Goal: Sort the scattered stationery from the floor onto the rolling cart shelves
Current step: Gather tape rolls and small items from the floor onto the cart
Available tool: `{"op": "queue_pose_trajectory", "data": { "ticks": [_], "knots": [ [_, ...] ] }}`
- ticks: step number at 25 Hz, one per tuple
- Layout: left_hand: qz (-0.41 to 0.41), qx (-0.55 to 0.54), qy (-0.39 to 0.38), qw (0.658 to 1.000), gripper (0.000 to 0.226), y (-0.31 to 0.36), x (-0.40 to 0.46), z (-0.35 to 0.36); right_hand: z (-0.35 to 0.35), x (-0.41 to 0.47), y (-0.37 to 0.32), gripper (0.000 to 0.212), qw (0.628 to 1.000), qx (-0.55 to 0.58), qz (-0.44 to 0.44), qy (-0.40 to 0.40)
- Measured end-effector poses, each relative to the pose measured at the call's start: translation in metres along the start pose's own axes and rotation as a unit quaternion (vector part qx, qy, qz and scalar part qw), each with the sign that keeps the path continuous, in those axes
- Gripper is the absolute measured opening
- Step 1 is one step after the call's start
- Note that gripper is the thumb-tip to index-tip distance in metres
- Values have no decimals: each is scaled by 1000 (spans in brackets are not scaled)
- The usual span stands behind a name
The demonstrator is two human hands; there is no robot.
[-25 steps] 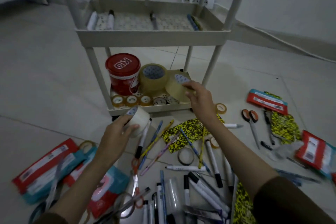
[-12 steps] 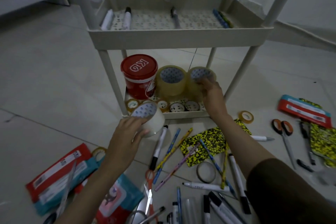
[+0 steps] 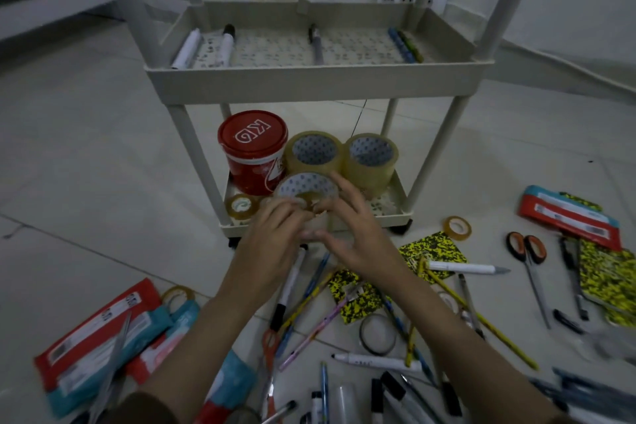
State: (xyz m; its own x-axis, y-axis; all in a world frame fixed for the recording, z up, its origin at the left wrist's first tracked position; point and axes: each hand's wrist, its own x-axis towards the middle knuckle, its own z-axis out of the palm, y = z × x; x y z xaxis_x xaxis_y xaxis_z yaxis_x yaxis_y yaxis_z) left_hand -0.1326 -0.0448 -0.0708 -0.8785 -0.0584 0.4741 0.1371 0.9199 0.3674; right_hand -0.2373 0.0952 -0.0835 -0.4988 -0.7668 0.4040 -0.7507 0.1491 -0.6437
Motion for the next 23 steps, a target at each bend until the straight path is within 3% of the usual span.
{"op": "queue_pose_trajectory", "data": {
  "ticks": [2, 4, 7, 12, 16, 23],
  "knots": [
    [-40, -28, 24, 999, 29, 3, 7, 4, -10, 2, 5, 20, 999, -19, 5, 30],
    [-75, -29, 16, 997, 50, 3, 8, 11, -17, 4, 9, 17, 997, -41, 19, 57],
    [-110, -35, -33, 993, 73, -6, 2, 27, -26, 14, 11, 18, 992, -53, 43, 107],
    [-248, 102, -193, 944, 69, -34, -21, 47, -40, 47, 25, 38, 961, -44, 160, 221],
    [-225, 136, -203, 943, 70, -40, -29, 52, -40, 57, 45, 48, 955, -51, 222, 191],
    [-205, 86, -204, 953, 69, -44, -26, 45, -32, 56, 53, 63, 962, -20, 206, 179]
  ]
}}
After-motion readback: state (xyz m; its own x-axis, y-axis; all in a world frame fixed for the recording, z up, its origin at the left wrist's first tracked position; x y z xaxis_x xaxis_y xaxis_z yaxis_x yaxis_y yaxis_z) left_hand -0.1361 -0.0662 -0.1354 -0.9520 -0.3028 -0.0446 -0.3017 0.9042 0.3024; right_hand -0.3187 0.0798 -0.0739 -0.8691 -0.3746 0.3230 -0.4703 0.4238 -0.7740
